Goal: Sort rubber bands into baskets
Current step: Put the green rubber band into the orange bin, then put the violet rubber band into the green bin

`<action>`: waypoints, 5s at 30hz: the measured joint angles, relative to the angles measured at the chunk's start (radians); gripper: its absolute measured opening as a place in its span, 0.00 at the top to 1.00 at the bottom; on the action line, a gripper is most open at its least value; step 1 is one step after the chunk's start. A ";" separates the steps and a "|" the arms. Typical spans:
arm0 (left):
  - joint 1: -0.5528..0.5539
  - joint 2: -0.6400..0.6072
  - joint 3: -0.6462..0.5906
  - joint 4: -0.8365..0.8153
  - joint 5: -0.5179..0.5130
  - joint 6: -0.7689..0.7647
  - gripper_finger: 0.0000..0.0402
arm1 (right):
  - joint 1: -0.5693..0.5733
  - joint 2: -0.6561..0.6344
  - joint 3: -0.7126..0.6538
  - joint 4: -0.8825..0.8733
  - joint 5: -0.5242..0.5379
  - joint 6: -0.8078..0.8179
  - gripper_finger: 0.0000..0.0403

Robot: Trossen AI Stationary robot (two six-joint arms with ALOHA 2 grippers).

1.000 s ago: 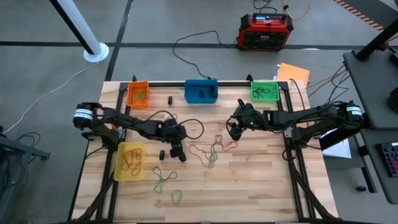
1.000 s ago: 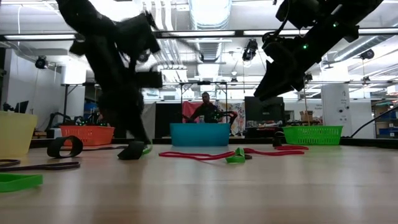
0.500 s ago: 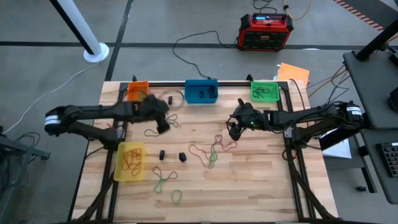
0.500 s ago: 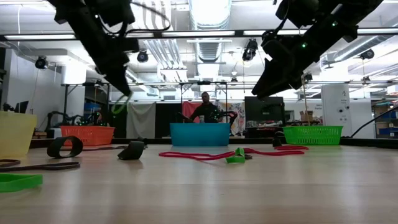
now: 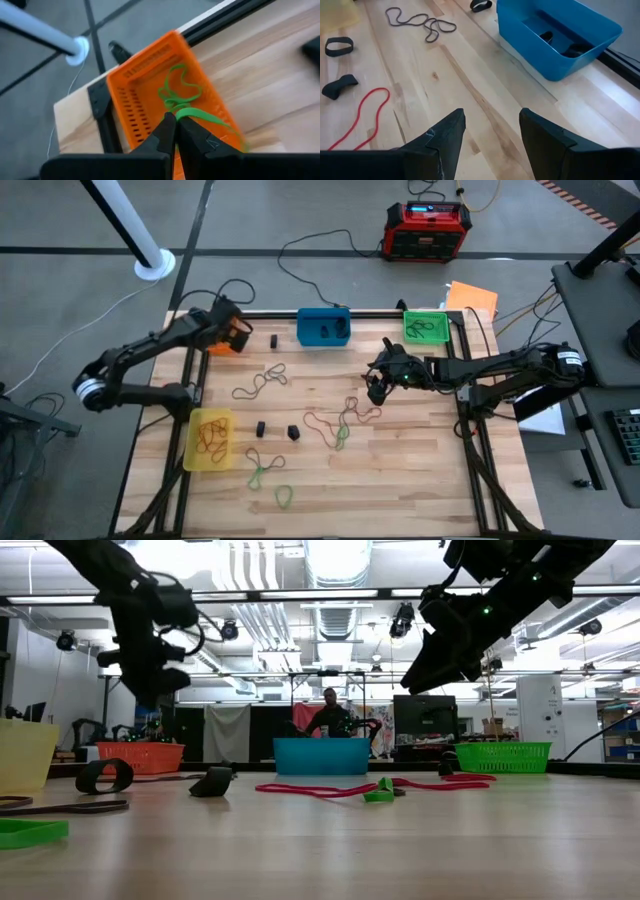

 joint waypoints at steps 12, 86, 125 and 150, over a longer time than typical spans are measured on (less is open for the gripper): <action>-0.014 0.145 0.000 -0.001 -0.189 -0.047 1.00 | 0.000 0.000 0.000 0.003 0.000 0.002 0.55; -0.599 0.153 -0.235 0.185 0.350 -0.084 0.58 | 0.000 0.000 0.037 -0.004 -0.035 -0.051 0.55; -0.650 -0.072 -0.231 0.207 0.379 -0.098 1.00 | 0.000 0.000 0.002 0.042 -0.026 -0.078 0.55; -0.670 -0.061 -0.230 0.816 0.413 -0.110 1.00 | 0.053 0.335 0.095 0.647 -0.026 -0.470 0.54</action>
